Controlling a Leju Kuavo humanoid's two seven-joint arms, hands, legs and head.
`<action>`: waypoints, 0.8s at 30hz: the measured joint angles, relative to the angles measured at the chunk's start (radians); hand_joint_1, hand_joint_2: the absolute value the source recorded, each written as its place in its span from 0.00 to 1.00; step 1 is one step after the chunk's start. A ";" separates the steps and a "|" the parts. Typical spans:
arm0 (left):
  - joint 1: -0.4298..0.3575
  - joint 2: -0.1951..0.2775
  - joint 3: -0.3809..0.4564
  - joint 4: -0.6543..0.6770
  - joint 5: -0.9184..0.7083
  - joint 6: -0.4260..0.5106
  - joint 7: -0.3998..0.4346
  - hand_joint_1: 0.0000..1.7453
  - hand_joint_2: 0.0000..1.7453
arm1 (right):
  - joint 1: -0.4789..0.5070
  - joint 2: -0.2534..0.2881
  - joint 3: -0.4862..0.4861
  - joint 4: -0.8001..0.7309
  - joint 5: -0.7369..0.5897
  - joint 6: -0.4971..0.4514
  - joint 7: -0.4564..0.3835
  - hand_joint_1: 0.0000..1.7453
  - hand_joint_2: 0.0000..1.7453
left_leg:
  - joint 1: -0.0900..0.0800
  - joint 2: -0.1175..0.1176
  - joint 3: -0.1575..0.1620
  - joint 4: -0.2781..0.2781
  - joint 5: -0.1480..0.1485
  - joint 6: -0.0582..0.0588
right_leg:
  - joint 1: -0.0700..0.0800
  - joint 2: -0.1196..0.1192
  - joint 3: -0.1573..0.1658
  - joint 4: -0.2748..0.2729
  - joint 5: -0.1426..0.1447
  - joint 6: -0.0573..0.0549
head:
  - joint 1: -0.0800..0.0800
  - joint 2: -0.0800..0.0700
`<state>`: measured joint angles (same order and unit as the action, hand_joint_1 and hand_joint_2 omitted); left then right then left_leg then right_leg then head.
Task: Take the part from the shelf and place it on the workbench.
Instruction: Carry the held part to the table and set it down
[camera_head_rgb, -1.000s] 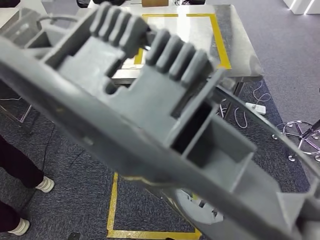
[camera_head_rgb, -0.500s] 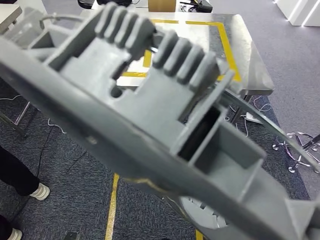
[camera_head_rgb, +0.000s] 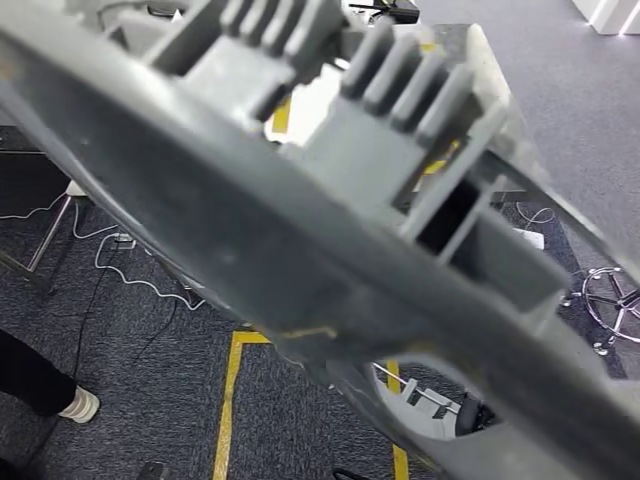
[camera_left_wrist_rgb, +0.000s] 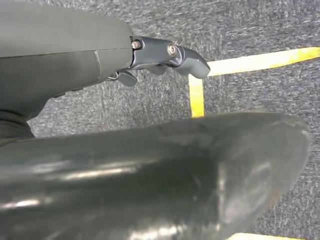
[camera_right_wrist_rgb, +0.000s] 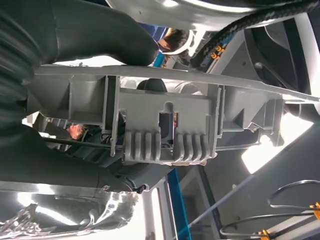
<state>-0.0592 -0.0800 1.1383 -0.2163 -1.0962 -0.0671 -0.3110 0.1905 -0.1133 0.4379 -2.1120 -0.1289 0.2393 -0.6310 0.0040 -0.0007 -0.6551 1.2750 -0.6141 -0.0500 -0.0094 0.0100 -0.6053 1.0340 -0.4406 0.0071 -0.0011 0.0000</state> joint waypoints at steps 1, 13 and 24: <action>0.001 0.000 0.000 0.000 0.000 0.000 -0.001 0.00 0.00 | 0.000 0.000 0.000 0.000 0.000 -0.001 0.000 1.00 1.00 | 0.000 0.000 -0.023 0.012 -0.014 -0.001 | 0.000 0.001 0.011 0.000 -0.009 0.000 | 0.000 0.000; 0.004 0.004 0.000 0.000 -0.005 0.002 -0.009 0.00 0.00 | 0.001 0.000 0.000 -0.003 0.032 -0.048 -0.009 1.00 1.00 | 0.006 0.002 0.063 -0.258 0.168 0.052 | 0.003 0.000 0.048 0.130 -0.132 0.056 | 0.009 0.000; 0.005 0.006 0.001 0.000 -0.005 0.001 -0.011 0.00 0.00 | 0.004 0.000 0.002 -0.006 0.033 -0.055 -0.016 1.00 1.00 | -0.004 0.028 0.191 -0.261 0.065 0.025 | 0.017 -0.030 -0.041 0.030 0.014 0.019 | 0.018 0.000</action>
<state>-0.0542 -0.0736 1.1395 -0.2159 -1.1013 -0.0663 -0.3223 0.1946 -0.1132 0.4398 -2.1180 -0.0961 0.1846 -0.6469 -0.0003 0.0274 -0.4641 1.0135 -0.5493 -0.0250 0.0073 -0.0196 -0.6461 1.0639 -0.4264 0.0257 0.0172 0.0001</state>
